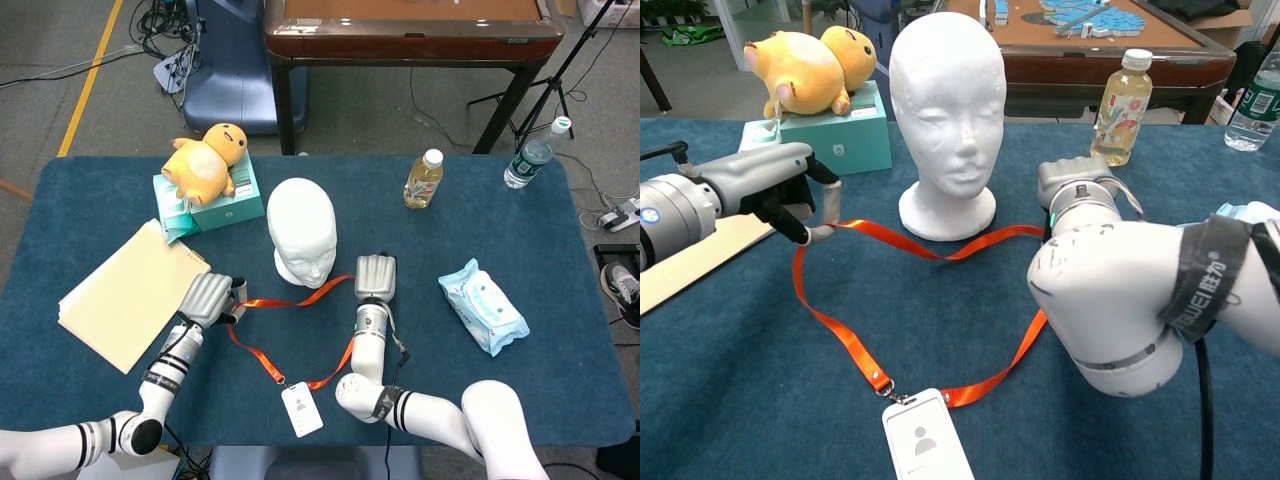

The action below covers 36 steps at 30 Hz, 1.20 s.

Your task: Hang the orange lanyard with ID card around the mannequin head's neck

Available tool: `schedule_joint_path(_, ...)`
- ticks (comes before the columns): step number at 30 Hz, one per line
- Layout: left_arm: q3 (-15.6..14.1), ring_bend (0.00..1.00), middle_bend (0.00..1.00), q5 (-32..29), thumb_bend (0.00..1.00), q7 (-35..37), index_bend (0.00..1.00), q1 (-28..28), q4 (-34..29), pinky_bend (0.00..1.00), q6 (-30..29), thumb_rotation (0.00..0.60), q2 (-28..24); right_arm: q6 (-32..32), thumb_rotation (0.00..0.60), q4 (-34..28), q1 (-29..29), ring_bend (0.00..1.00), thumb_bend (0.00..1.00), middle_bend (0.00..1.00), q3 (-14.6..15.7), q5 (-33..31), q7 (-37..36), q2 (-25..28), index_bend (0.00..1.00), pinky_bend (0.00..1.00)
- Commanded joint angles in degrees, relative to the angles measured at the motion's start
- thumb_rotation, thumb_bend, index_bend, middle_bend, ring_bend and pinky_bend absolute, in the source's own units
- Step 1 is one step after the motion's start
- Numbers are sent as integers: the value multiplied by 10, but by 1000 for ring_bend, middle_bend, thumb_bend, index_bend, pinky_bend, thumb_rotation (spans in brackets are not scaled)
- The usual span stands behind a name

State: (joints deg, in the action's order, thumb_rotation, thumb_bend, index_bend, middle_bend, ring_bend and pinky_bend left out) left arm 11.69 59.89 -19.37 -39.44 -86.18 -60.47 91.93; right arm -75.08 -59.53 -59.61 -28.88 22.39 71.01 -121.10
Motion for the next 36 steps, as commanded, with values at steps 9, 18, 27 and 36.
schedule_joint_path(9,-1,1000,1000,0,358,6,704,1,9,1000,3,600,1,24,600,16,0,309,145,459,-15,-14,8,-5,540,410)
schedule_joint_path(18,-1,1000,1000,-2,358,6,704,1,12,1000,3,600,3,36,600,15,2,309,205,459,-21,-21,9,0,540,410)
schedule_joint_path(27,1,1000,1000,-3,358,5,704,0,12,1000,2,600,3,30,600,-17,8,309,205,459,-18,-18,6,14,540,410)
schedule_joint_path(36,0,1000,1000,-5,358,3,704,0,12,1000,2,600,5,30,600,-26,11,310,277,459,-18,-28,6,21,540,410)
